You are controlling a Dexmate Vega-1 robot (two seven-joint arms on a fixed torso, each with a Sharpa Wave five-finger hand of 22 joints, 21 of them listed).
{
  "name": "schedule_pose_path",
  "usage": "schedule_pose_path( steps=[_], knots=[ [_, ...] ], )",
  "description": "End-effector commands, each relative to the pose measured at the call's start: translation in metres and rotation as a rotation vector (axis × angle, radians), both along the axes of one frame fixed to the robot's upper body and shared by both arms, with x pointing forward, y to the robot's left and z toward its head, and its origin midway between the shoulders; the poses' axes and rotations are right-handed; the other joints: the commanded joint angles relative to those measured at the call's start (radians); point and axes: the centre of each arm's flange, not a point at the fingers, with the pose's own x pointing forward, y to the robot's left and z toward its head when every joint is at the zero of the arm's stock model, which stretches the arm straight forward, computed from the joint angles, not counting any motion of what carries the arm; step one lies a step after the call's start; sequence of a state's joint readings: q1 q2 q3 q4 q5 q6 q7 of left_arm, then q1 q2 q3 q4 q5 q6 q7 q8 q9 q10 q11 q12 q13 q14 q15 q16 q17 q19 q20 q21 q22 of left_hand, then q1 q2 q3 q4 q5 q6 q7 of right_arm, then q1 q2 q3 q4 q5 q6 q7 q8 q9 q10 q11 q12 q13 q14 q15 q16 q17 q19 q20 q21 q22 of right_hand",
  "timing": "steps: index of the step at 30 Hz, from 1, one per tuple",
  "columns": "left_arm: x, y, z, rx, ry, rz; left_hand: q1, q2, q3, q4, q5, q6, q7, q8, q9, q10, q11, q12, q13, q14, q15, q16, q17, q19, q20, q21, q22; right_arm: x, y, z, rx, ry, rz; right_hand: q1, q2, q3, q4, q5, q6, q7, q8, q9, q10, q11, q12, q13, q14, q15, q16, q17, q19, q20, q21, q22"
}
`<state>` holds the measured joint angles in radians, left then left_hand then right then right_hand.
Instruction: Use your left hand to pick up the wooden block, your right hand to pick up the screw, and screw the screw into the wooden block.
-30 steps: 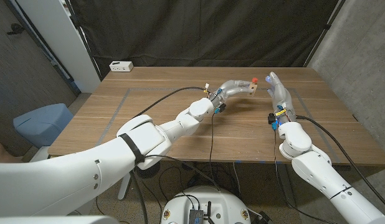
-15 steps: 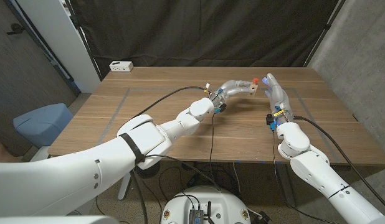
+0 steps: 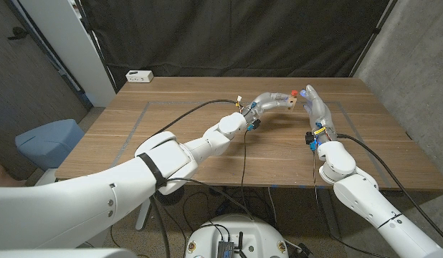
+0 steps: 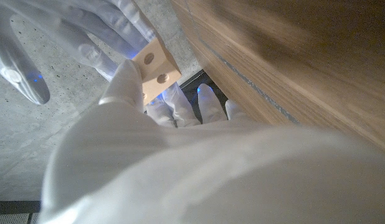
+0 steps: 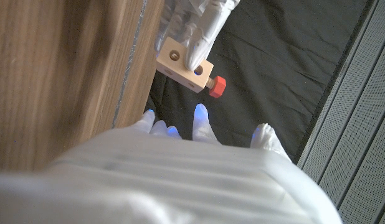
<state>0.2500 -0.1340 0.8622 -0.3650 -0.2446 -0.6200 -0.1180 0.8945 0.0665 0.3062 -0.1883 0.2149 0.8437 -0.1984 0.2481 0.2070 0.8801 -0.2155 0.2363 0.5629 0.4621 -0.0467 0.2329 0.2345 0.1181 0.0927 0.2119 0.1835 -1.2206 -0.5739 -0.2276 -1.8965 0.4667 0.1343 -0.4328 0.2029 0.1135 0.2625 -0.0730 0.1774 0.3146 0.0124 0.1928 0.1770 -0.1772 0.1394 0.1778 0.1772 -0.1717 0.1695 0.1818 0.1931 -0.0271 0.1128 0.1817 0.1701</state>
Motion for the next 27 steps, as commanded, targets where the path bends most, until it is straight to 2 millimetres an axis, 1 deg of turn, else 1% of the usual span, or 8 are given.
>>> schedule_pose_path(
  steps=[1,10,20,27],
  knots=[
    [0.0010,-0.0018,0.0004,0.009,0.009,0.003,-0.009,0.036,0.035,0.037,0.004,0.066,0.027,0.018,0.004,0.009,0.000,0.009,0.004,0.007,-0.092,0.003,0.004,0.003,-0.002,0.000,0.003,0.0000,0.0028,0.0012,-0.009,0.003,0.010,0.000,0.011,0.007,-0.002,0.003,0.015,-0.003,0.005,0.001,-0.048,-0.001,0.006,0.003,-0.095,0.004,0.007,0.003,-0.003,0.004,0.007,0.001],
    [0.0013,-0.0029,0.0004,0.012,0.014,0.005,-0.009,0.035,0.035,0.037,0.004,0.066,0.026,0.018,0.004,0.008,0.001,0.009,0.004,0.007,-0.093,0.003,0.004,0.002,-0.001,0.000,0.003,0.0019,0.0039,0.0012,-0.016,0.008,0.020,-0.003,0.014,0.008,-0.001,0.002,0.028,-0.009,0.007,0.001,-0.051,-0.007,0.006,0.003,-0.101,0.005,0.007,0.004,-0.007,0.005,0.007,0.001],
    [0.0015,-0.0038,-0.0004,0.014,0.019,0.005,-0.010,0.036,0.035,0.038,0.004,0.064,0.024,0.017,0.004,0.009,0.001,0.009,0.004,0.005,-0.092,0.002,0.004,0.000,-0.003,-0.001,0.003,0.0023,0.0045,0.0008,-0.017,0.008,0.029,-0.005,0.015,0.008,0.000,0.002,0.040,-0.008,0.008,0.001,-0.051,-0.010,0.008,0.003,-0.103,0.005,0.009,0.004,-0.008,0.005,0.008,0.001],
    [0.0012,-0.0058,-0.0006,0.018,0.022,0.005,-0.010,0.036,0.035,0.038,0.004,0.065,0.026,0.018,0.004,0.009,0.001,0.009,0.004,0.005,-0.091,0.002,0.004,0.001,-0.003,-0.001,0.003,0.0016,0.0036,0.0009,-0.027,0.008,0.037,-0.007,0.017,0.009,0.000,0.002,0.053,-0.013,0.010,0.001,-0.053,-0.017,0.008,0.003,-0.107,0.001,0.009,0.005,-0.009,0.007,0.008,0.001]
  ],
)
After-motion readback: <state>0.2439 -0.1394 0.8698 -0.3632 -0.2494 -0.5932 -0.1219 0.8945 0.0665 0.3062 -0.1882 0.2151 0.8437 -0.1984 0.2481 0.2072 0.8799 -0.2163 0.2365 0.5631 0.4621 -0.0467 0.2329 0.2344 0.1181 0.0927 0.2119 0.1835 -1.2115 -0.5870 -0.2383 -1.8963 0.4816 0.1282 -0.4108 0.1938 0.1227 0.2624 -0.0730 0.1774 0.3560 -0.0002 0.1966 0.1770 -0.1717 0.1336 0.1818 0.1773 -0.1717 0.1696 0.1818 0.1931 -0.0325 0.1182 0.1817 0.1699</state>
